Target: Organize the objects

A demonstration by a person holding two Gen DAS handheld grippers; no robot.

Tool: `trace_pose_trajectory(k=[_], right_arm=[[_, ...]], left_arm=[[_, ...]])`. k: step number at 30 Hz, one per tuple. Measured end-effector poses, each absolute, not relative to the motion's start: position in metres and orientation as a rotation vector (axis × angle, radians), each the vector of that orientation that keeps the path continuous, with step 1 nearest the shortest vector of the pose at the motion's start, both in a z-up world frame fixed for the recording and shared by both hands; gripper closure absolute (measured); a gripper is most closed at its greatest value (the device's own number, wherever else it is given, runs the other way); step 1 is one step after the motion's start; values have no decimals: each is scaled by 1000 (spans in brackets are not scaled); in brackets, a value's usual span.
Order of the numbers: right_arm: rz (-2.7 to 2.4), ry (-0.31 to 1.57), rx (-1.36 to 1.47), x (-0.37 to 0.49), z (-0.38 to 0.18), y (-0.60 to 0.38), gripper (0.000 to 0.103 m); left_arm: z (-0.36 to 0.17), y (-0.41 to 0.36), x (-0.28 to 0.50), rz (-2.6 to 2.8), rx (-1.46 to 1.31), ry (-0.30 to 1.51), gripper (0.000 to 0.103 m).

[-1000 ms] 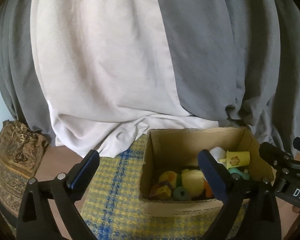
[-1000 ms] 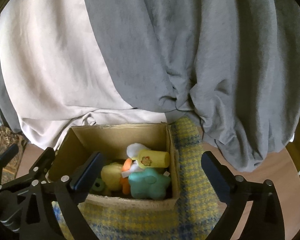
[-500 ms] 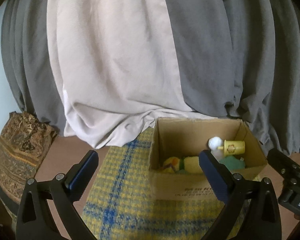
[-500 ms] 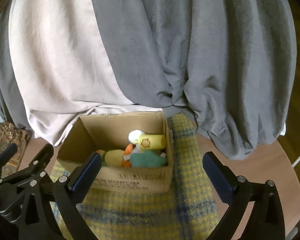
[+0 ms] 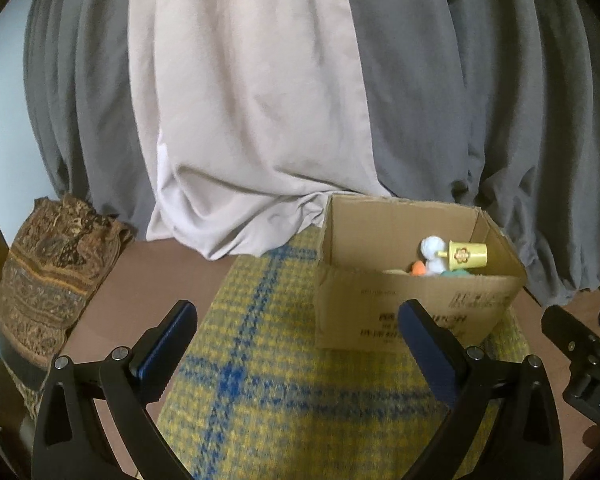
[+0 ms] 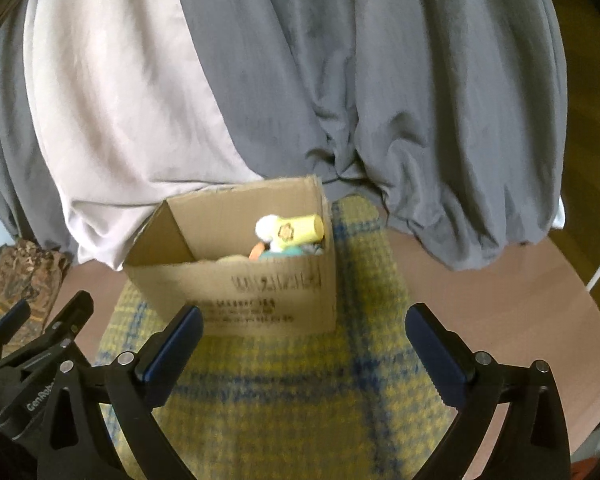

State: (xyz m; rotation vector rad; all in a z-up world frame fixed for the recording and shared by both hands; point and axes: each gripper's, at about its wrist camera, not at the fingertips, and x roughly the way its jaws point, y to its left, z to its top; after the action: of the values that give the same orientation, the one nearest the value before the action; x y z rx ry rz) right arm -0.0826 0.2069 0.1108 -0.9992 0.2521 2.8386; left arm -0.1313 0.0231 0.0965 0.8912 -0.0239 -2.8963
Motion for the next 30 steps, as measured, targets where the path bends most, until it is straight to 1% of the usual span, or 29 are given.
trace_pose_trajectory(k=[5, 16, 21, 30], right_arm=[[2834, 270, -1031, -67, 98, 205, 1], [2803, 223, -1071, -33, 72, 192, 1], [2791, 216, -1095, -16, 62, 189, 1], [2746, 162, -1117, 5, 45, 182, 1]], left_arm=[[91, 20, -110, -2891, 894, -14, 0], [73, 20, -69, -2888, 906, -56, 0], [62, 17, -53, -2885, 927, -48, 0], [41, 15, -35, -2874, 982, -67, 0]])
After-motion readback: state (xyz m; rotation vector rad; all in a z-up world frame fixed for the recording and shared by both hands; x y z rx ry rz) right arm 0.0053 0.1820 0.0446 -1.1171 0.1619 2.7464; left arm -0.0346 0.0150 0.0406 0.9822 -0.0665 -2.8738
